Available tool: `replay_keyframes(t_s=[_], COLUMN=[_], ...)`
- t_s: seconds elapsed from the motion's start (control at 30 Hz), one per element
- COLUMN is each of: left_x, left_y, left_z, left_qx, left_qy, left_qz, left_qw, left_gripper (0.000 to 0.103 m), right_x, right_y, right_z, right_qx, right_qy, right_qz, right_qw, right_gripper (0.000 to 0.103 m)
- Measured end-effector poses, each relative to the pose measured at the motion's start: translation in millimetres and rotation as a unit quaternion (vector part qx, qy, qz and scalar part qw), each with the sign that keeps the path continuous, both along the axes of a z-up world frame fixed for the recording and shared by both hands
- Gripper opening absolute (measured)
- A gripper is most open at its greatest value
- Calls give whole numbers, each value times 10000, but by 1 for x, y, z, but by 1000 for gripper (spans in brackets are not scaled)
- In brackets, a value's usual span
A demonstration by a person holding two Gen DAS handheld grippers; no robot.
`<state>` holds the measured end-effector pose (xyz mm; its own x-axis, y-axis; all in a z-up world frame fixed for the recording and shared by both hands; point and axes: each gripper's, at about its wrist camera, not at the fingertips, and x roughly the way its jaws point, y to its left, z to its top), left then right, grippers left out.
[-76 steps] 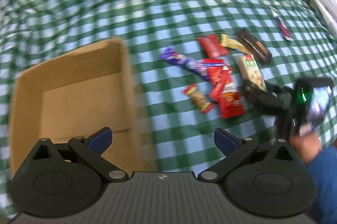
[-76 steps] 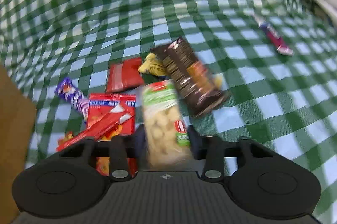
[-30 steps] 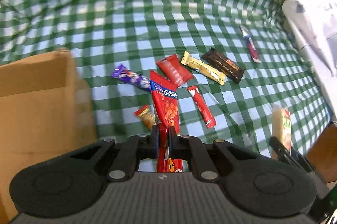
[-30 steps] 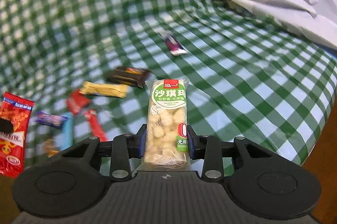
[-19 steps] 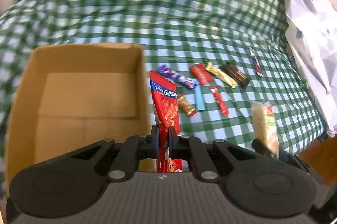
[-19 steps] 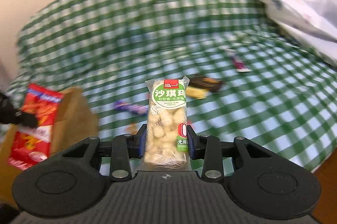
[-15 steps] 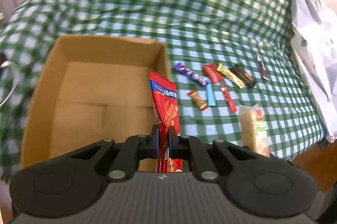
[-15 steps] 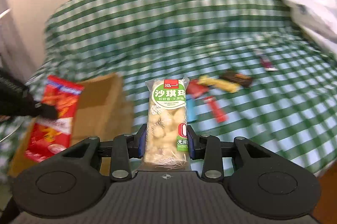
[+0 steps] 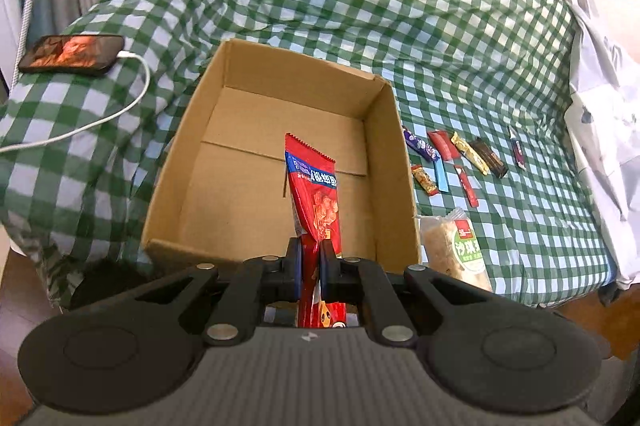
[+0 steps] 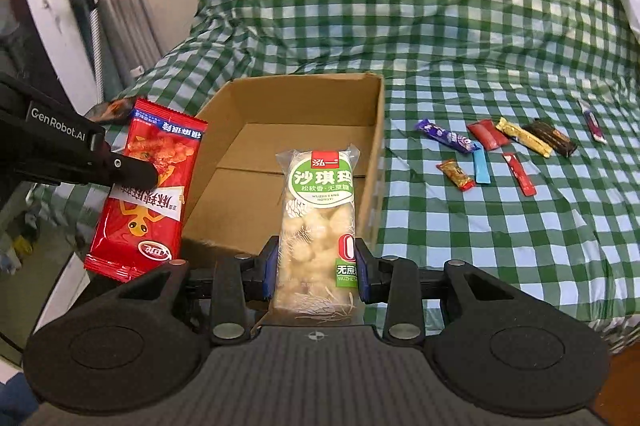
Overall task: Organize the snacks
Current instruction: 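Carry the red chip bag and cream peanut bar over the box with both tools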
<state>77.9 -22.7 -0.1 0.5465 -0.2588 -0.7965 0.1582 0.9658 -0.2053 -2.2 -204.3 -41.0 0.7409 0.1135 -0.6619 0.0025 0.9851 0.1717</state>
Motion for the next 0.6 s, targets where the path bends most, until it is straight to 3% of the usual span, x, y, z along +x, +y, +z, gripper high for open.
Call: replay_keyframes(t_s=[0.6], left_x=[-18], left_y=[41], left_z=[-4], left_qx=[-325], left_qy=[-123], left_qz=[136], left_qw=[9993], left_gripper=[9], right_x=[-14], right_y=[43], right_z=[9], right_qx=[-600], right_qy=[-31], right_qz=[229], right_qw=[9979], right_gripper=[38])
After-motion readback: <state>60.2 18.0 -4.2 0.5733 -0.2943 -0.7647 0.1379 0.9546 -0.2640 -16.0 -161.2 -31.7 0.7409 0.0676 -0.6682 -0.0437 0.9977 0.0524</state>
